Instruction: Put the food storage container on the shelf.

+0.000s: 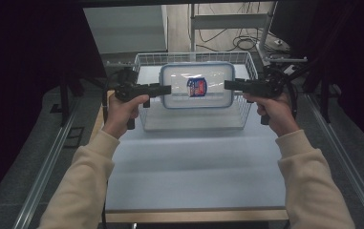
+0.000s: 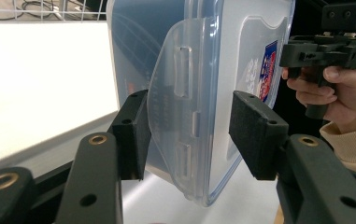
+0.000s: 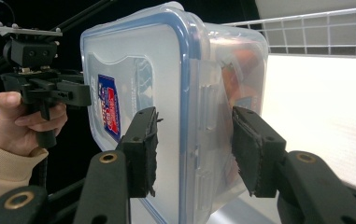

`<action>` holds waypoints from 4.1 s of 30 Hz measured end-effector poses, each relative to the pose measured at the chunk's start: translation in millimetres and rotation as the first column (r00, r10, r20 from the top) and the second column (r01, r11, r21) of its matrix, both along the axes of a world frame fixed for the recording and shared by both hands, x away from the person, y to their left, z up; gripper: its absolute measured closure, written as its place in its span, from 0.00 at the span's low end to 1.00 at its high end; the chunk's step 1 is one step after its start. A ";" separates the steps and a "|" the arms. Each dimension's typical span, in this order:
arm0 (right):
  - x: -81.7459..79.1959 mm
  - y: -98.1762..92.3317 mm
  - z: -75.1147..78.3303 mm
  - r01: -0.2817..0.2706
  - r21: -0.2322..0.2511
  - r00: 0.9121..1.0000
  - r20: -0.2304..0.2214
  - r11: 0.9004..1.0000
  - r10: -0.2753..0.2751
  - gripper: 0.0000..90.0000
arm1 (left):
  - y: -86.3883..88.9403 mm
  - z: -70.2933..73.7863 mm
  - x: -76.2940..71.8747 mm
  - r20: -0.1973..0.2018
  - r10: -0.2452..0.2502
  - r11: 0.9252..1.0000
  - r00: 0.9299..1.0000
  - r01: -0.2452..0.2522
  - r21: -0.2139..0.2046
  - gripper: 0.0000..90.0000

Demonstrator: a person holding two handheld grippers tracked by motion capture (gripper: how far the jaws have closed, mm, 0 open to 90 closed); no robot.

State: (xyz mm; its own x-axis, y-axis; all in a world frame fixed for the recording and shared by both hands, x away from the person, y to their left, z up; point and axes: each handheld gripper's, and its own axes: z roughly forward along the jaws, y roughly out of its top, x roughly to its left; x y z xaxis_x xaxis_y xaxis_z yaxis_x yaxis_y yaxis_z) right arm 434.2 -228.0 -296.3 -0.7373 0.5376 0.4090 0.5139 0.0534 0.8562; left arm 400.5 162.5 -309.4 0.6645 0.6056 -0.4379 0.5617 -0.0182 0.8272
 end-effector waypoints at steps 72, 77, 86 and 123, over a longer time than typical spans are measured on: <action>91.0 -7.3 0.0 0.207 -0.051 0.962 -0.174 0.977 -0.213 0.45 | 6.0 -12.2 114.2 -0.178 0.152 0.983 0.972 -0.168 -0.074 0.28; 71.3 -15.6 2.0 0.173 -0.075 0.977 -0.110 0.982 -0.181 0.39 | 8.2 -7.4 94.8 -0.120 0.140 0.990 0.983 -0.143 -0.018 0.27; 26.0 -29.7 -7.8 0.124 -0.114 0.992 -0.005 0.986 -0.126 0.34 | 8.7 -7.3 36.2 -0.020 0.107 0.992 0.994 -0.106 0.065 0.26; -95.6 -70.4 -144.9 0.066 -0.245 0.996 0.071 0.967 -0.050 0.25 | 5.7 -134.9 -96.5 -0.016 0.032 0.982 0.999 -0.028 0.185 0.25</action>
